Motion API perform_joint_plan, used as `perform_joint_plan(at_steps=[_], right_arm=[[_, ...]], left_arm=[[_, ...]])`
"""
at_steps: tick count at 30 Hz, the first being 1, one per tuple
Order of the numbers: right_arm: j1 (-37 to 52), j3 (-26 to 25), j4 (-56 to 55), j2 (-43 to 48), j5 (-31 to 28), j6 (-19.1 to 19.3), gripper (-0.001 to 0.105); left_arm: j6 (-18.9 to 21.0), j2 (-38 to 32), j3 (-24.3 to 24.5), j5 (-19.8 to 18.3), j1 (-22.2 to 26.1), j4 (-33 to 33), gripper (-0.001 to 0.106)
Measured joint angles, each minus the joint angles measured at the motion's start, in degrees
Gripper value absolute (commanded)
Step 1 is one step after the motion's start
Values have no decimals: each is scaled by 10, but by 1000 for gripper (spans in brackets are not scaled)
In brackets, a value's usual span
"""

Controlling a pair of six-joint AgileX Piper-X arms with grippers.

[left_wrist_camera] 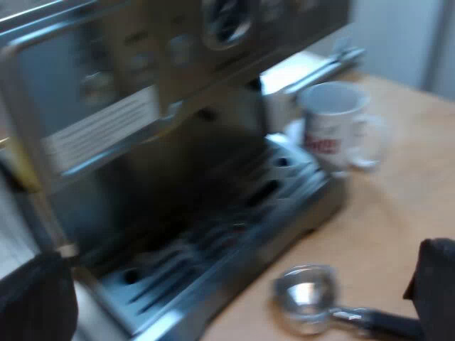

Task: Put the handle in the coffee machine

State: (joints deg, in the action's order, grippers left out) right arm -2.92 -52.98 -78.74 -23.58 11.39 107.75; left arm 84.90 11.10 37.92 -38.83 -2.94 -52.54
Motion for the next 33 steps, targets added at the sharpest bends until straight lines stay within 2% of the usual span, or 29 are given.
perform_joint_plan(at_steps=[8,13,17,23,25,27,29,33], right_arm=[[-5,-28,-23,-94,38,2,71],[-49,-30,-24,-138,37,0,71],[-108,-30,0,-168,35,-38,71],[-208,-30,52,-200,-21,-88,71],[-239,-30,66,-211,-34,-105,71],[-277,-30,91,-226,-38,-130,71],[-302,-30,105,-238,-40,-147,71],[-357,-31,133,-271,-65,-192,71]], left_arm=[[-2,50,0,-69,0,0,98],[-36,73,0,-83,-7,0,98],[-41,91,0,-87,-42,-3,98],[-48,121,0,-90,-92,-43,98],[-70,125,0,-81,-106,-51,98],[-105,125,0,-51,-119,-58,98],[-134,125,0,-38,-125,-70,98],[-166,125,0,-47,-130,-102,98]])
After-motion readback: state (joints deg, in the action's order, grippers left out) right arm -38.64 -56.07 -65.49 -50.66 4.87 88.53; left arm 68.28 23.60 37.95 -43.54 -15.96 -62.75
